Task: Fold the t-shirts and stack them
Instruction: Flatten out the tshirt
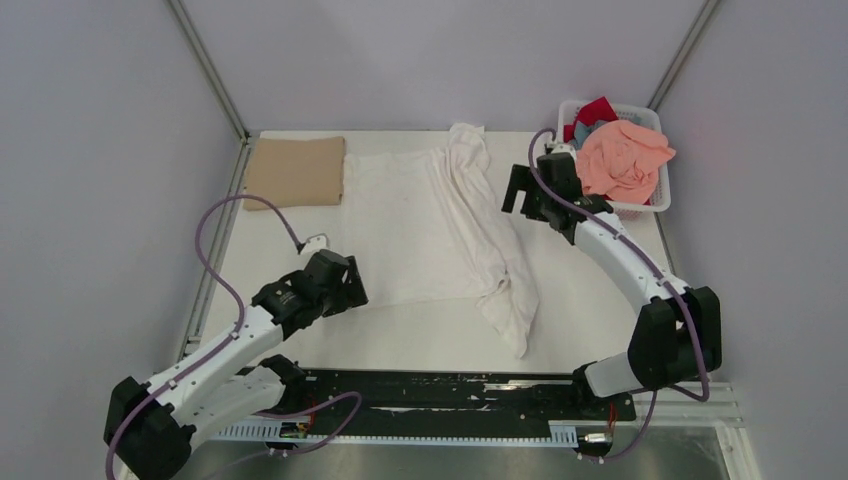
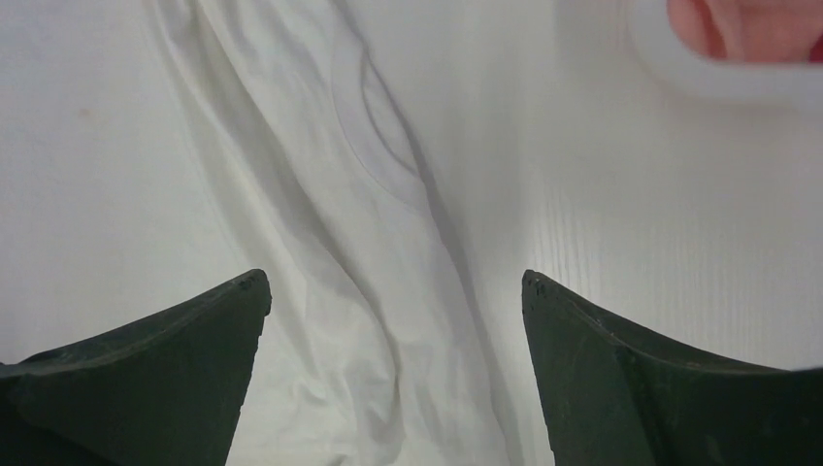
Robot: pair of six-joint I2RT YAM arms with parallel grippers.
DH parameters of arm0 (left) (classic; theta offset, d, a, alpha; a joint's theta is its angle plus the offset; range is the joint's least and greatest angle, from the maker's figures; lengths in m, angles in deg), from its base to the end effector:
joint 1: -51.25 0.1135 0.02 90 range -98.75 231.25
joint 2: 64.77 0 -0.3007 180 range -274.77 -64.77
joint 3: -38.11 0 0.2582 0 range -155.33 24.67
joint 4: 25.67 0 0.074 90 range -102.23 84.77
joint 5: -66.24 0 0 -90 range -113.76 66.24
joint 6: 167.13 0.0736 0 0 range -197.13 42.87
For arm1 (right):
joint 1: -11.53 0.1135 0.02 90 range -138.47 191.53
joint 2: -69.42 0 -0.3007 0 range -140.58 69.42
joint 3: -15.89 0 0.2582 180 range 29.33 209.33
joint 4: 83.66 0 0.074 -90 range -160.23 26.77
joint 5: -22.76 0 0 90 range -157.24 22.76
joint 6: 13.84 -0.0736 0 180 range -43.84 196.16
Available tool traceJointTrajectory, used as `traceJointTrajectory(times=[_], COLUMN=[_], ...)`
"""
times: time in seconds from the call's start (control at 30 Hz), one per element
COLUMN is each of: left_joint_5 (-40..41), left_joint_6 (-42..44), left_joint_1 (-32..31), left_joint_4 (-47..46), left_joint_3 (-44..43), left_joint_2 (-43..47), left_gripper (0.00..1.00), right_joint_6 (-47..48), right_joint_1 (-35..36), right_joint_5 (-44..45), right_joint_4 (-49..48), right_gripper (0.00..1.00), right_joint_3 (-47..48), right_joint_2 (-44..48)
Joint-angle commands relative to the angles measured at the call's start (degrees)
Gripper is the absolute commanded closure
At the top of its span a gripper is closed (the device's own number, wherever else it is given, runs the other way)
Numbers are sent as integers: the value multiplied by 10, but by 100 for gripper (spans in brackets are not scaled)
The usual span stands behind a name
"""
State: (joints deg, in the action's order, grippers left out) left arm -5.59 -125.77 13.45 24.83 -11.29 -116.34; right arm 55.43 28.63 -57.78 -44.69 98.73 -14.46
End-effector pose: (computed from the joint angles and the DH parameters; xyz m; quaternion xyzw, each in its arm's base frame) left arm 0.1550 -0.0912 0.2248 -0.1387 0.9266 -0.1074 0.3327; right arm 0.3461 0.0938 0.3135 0.0634 0.9017 0.0658 0.4226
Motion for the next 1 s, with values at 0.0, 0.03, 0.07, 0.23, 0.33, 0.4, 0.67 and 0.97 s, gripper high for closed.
traceJointTrajectory(times=[0.0, 0.03, 0.07, 0.23, 0.33, 0.4, 0.67, 0.97], left_joint_5=[22, 12, 4, -52, -81, -98, -105, -101], left_joint_6=[-67, -70, -68, -60, -59, -57, -71, -62], left_joint_1=[44, 49, 62, 97, 99, 100, 100, 101], left_joint_4=[11, 0, -24, -95, -117, -126, -149, -165], left_joint_3=[49, 64, 71, 90, 86, 84, 83, 69], left_joint_2=[39, 39, 34, -25, -60, -82, -162, -189], left_gripper=[0, 0, 0, 10, 21, 27, 49, 100], right_joint_6=[-55, -58, -61, -67, -67, -66, -67, -59], right_joint_1=[9, 12, 15, 17, 17, 16, 17, 40], right_joint_5=[11, 9, 9, 22, 29, 41, 51, 23], right_joint_4=[12, 12, 12, 15, 17, 19, 29, 60], right_gripper=[0, 0, 0, 0, 0, 0, 0, 0], right_joint_3=[-93, -111, -126, -174, -183, -188, -195, -211], right_joint_2=[47, 57, 66, 99, 117, 124, 144, 201])
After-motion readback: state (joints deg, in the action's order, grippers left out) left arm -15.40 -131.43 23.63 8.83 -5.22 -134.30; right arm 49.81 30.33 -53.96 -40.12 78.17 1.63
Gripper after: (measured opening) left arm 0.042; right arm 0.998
